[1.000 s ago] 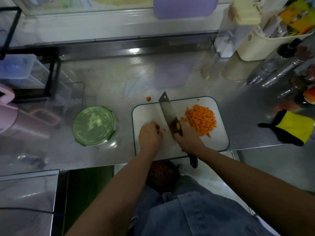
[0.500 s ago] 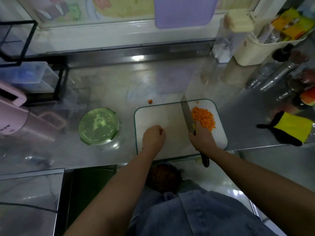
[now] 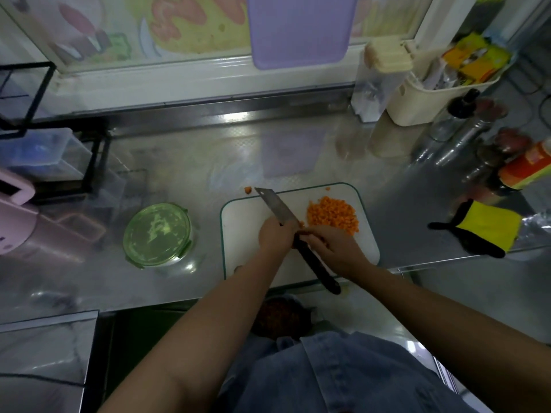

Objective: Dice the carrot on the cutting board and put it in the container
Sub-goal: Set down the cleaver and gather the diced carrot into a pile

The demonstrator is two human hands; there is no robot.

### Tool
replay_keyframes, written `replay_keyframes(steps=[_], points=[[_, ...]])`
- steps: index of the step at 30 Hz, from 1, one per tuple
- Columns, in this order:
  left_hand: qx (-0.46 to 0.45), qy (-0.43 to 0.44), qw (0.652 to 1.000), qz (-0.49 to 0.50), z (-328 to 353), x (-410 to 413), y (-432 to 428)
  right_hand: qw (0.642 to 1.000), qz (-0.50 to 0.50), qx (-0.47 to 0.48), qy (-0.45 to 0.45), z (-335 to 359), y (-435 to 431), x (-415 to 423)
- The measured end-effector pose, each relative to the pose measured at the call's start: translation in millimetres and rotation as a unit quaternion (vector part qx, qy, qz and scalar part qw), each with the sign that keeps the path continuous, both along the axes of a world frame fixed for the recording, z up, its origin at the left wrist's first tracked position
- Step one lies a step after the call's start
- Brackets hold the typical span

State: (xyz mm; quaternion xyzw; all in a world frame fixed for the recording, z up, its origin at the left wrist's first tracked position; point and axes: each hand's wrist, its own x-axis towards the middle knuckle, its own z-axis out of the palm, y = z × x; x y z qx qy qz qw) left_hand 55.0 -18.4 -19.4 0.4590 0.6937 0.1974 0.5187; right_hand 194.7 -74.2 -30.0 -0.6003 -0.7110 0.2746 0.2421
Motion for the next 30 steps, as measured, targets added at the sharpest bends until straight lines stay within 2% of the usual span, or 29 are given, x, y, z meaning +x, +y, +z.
replay_keyframes(steps=[3,7,12,16,20,24,27,30], points=[[-0.010,-0.034,0.999,0.037,-2.6,1.0,1.6,0.999,-0.018,0.020,0.044,-10.2,5.7,10.8],[-0.013,-0.075,0.994,0.076,-1.9,7.1,3.9,0.999,0.020,-0.041,-0.009,-22.3,10.8,2.2],[-0.012,-0.072,0.992,0.105,-5.7,3.1,6.5,0.990,-0.065,-0.117,-0.040,-25.9,11.5,2.4],[-0.020,-0.068,0.992,0.105,-5.8,-1.3,7.5,0.995,-0.011,-0.092,-0.022,-18.3,7.8,-1.1],[-0.008,-0.052,0.995,0.090,-8.0,-4.8,7.7,0.987,-0.072,-0.142,-0.021,-22.7,14.0,-3.3],[0.014,-0.044,0.997,0.065,-3.7,-6.5,5.0,0.990,-0.043,-0.126,-0.042,-14.8,19.7,-13.6],[0.024,-0.033,0.998,0.057,-2.6,-8.6,4.9,0.986,-0.077,-0.141,-0.050,-13.0,22.7,-16.5],[0.029,-0.036,0.997,0.062,-2.9,-12.9,5.4,0.985,-0.065,-0.146,-0.058,-6.9,21.3,-20.2]])
